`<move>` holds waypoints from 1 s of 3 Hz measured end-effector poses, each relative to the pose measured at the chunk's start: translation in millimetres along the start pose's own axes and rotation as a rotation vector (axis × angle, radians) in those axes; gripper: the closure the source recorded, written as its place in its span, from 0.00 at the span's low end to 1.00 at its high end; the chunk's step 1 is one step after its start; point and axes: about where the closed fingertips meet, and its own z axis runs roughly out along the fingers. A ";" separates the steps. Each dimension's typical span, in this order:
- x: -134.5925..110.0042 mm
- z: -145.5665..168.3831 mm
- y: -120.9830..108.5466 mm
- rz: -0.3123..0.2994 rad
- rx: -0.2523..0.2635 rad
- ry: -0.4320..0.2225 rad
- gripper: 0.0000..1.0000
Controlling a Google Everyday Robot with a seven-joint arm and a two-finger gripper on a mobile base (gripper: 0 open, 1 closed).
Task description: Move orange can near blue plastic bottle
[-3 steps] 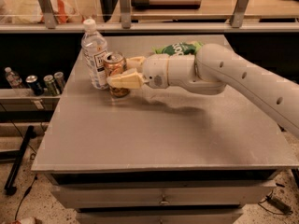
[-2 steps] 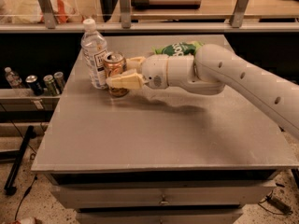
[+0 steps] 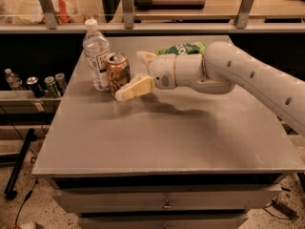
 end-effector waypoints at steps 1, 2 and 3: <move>-2.5 -16.5 -2.0 -0.029 -0.004 0.086 0.00; -2.8 -43.8 -5.1 -0.054 0.000 0.192 0.00; 1.1 -65.3 -8.1 -0.057 -0.002 0.303 0.00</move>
Offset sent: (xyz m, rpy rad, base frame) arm -0.0099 -0.0854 0.0184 -0.3395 0.0073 -0.0030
